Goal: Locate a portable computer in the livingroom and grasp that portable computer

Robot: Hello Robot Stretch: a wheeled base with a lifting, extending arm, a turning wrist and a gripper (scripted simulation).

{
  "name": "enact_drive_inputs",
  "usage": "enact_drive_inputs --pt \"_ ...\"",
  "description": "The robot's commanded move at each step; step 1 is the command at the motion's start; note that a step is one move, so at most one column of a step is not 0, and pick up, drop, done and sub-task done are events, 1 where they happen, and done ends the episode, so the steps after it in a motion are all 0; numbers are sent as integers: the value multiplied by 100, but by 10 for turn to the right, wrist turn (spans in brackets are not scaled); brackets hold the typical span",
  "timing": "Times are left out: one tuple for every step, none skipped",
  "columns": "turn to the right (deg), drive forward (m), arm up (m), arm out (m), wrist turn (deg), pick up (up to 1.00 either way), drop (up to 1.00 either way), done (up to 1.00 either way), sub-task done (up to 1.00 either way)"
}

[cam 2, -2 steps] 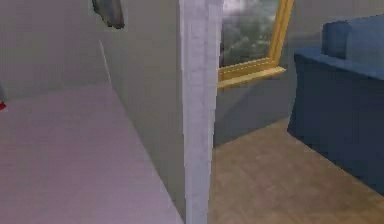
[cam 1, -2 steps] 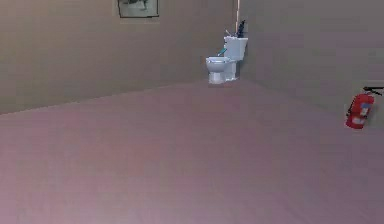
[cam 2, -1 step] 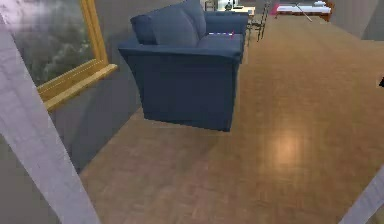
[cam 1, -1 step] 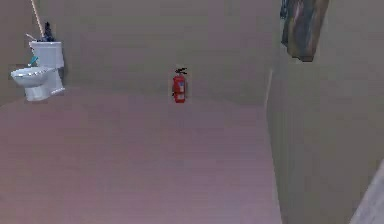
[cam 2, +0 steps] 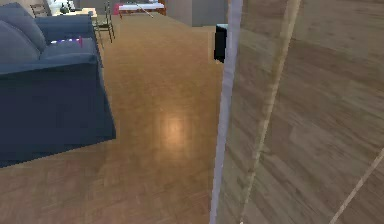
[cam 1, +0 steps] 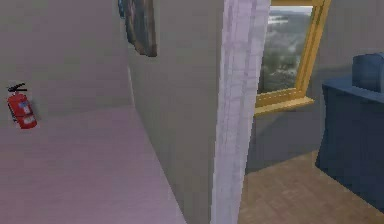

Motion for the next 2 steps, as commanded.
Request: enact_drive_inputs --pt "0 15 0 0 0 0 0 0 0" --pt "-450 0 0 0 0 0 0 0 0"
